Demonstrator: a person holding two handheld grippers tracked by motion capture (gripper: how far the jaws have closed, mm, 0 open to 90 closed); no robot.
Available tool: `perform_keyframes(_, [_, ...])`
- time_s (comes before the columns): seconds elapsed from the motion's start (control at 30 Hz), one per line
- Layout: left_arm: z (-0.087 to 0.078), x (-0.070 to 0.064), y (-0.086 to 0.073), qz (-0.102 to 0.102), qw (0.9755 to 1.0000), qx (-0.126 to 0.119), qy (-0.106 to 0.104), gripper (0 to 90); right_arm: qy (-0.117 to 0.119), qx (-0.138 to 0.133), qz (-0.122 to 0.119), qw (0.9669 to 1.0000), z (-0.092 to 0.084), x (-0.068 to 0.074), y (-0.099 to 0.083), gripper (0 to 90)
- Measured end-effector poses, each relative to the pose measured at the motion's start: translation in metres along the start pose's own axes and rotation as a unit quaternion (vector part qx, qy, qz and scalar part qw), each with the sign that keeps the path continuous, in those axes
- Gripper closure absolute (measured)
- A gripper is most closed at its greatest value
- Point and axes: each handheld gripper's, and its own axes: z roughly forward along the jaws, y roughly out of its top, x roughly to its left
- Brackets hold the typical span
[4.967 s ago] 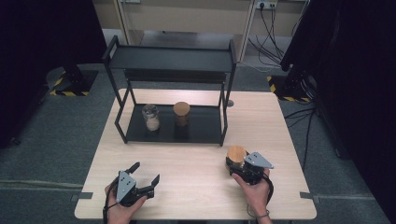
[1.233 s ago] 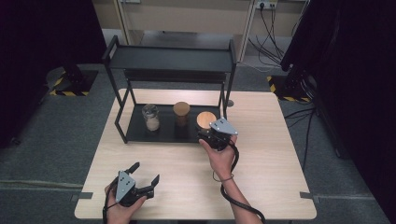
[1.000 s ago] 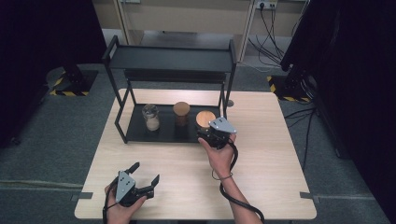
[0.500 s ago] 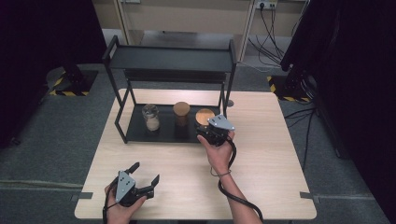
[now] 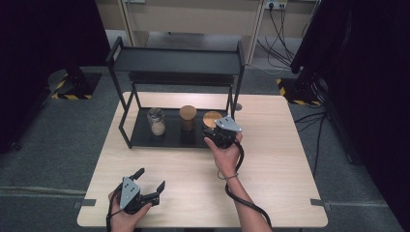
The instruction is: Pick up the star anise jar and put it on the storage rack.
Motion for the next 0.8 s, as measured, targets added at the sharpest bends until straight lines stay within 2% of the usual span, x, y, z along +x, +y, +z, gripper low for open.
perform_keyframes(0.8, [0.0, 0.0, 0.0, 0.0, 1.0, 0.0, -0.001, 10.5, -0.009, 0.011, -0.001, 0.9999, 0.017, -0.005, 0.007, 25.9])
